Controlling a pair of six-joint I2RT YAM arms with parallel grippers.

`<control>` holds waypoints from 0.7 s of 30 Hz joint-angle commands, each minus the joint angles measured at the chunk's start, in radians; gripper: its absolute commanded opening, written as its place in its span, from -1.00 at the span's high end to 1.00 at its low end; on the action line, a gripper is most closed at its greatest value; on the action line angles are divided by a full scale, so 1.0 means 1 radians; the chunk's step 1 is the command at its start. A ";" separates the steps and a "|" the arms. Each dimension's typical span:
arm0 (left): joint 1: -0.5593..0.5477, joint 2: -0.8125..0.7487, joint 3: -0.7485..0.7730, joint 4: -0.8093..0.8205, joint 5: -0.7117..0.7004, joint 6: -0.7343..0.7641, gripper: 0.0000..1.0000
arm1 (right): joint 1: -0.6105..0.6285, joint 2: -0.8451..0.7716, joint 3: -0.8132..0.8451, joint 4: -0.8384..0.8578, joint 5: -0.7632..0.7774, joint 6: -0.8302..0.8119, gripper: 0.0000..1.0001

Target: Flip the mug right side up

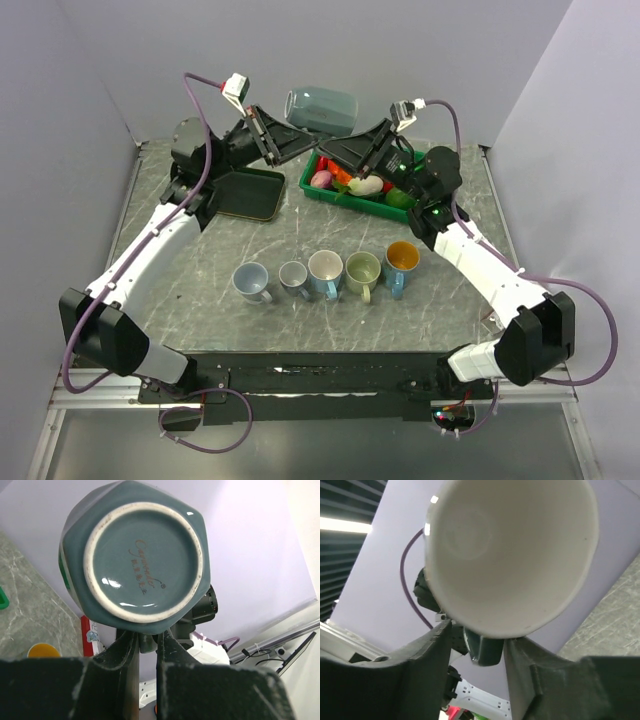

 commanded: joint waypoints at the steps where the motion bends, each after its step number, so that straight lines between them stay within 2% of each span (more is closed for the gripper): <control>1: -0.021 -0.044 0.023 0.095 -0.017 0.043 0.98 | 0.010 0.006 0.059 0.037 0.028 0.007 0.29; 2: -0.021 -0.047 0.022 0.091 -0.019 0.050 0.98 | 0.007 0.006 0.058 0.034 0.034 0.010 0.40; 3: -0.021 -0.048 0.020 0.087 -0.017 0.055 0.98 | 0.007 0.003 0.056 0.030 0.038 0.010 0.62; 6: -0.024 -0.051 0.022 0.058 -0.025 0.083 0.98 | 0.008 -0.005 0.052 -0.002 0.048 0.001 1.00; 9: -0.025 -0.056 0.029 0.001 -0.031 0.127 0.98 | 0.007 -0.019 0.047 -0.042 0.064 -0.025 1.00; 10: -0.025 -0.056 0.033 -0.022 -0.042 0.139 0.91 | 0.007 -0.028 0.047 -0.050 0.071 -0.037 1.00; 11: -0.025 -0.059 0.034 -0.056 -0.048 0.176 0.53 | 0.008 -0.035 0.049 -0.062 0.074 -0.068 1.00; 13: -0.025 -0.064 0.049 -0.106 -0.069 0.216 0.02 | 0.007 -0.058 0.061 -0.137 0.106 -0.108 1.00; 14: -0.025 -0.064 0.056 -0.161 -0.077 0.263 -0.46 | 0.007 -0.066 0.069 -0.171 0.117 -0.163 1.00; 16: -0.025 -0.060 0.080 -0.220 -0.097 0.308 -0.83 | 0.004 -0.098 0.095 -0.296 0.176 -0.224 1.00; 17: -0.025 -0.057 0.089 -0.258 -0.117 0.352 -0.92 | 0.005 -0.111 0.107 -0.343 0.199 -0.296 1.00; 21: -0.025 -0.025 0.146 -0.465 -0.166 0.448 -0.93 | -0.012 -0.167 0.179 -0.597 0.374 -0.459 1.00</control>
